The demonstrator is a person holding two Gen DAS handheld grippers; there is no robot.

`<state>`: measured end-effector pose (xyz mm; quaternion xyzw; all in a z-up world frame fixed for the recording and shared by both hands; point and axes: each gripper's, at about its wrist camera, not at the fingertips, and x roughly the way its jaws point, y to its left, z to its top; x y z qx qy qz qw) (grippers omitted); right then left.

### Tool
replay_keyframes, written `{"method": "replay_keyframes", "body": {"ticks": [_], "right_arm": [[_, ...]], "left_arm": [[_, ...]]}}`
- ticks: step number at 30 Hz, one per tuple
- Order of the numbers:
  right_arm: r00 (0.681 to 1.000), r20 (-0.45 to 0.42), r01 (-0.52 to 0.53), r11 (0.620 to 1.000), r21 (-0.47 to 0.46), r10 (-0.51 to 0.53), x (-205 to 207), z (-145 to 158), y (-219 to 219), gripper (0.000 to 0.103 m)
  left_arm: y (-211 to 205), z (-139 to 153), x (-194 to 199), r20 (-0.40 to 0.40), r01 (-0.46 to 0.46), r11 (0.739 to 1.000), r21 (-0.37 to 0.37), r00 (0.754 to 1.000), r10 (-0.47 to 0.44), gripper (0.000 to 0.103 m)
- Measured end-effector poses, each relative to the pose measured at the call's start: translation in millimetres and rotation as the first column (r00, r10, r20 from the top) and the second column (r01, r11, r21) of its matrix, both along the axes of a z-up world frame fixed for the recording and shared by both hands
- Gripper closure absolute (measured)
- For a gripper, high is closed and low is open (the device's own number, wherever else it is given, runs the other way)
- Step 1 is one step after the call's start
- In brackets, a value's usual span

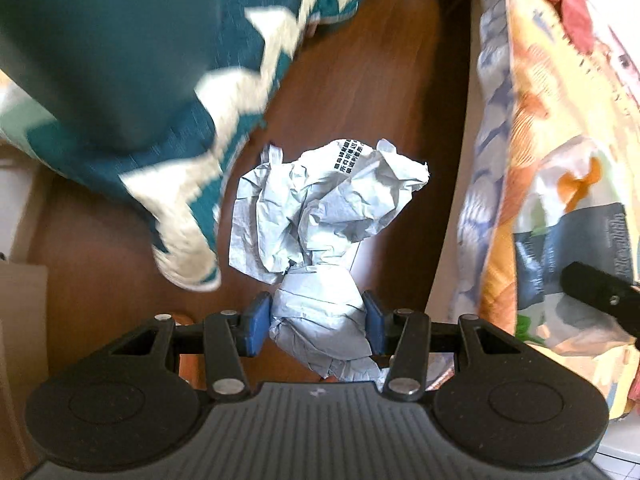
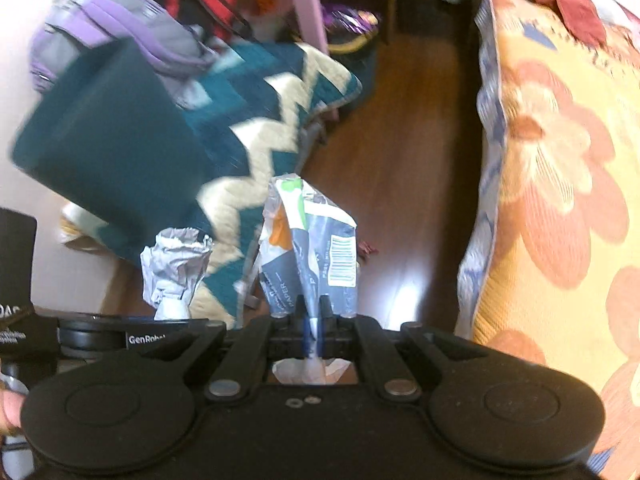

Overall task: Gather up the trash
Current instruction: 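Carry white paper and chip bag up over the green wastebasket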

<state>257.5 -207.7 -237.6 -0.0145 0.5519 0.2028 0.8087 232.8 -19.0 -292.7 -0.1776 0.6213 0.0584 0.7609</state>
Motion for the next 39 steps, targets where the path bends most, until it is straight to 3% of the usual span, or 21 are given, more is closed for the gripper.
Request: {"method": "replay_keyframes", "body": {"ticks": [5, 17, 21, 25, 33, 39], "right_arm": [[0.998, 0.05, -0.038, 0.999, 0.018, 0.037, -1.6, 55.7, 24.5, 0.101], [0.986, 0.143, -0.103, 0.99, 0.098, 0.089, 19.8, 140.7, 117.1, 0.101], [0.977, 0.177, -0.141, 0.984, 0.107, 0.12, 31.6, 157.4, 162.3, 0.101], [0.979, 0.156, -0.149, 0.98, 0.129, 0.128, 47.8, 157.9, 202.6, 0.101], [0.986, 0.097, -0.143, 0.983, 0.112, 0.133, 71.9, 130.0, 270.0, 0.101], [0.988, 0.056, -0.146, 0.988, 0.044, 0.143, 83.8, 100.0, 300.8, 0.101]], "left_arm": [[18.3, 76.0, -3.7, 0.073, -0.002, 1.0, 0.023, 0.997, 0.001, 0.055], [99.9, 179.6, 16.9, 0.231, -0.03, 0.996, 0.087, 0.973, 0.009, 0.055], [135.4, 192.5, 27.4, 0.252, -0.042, 0.994, 0.099, 0.968, 0.015, 0.055], [176.4, 199.4, 39.9, 0.249, -0.049, 0.992, 0.117, 0.968, 0.018, 0.055], [250.4, 184.8, 69.0, 0.18, -0.047, 0.99, 0.134, 0.983, 0.023, 0.055], [270.9, 156.2, 87.4, 0.122, 0.028, 0.987, 0.161, 0.991, -0.048, 0.055]]}}
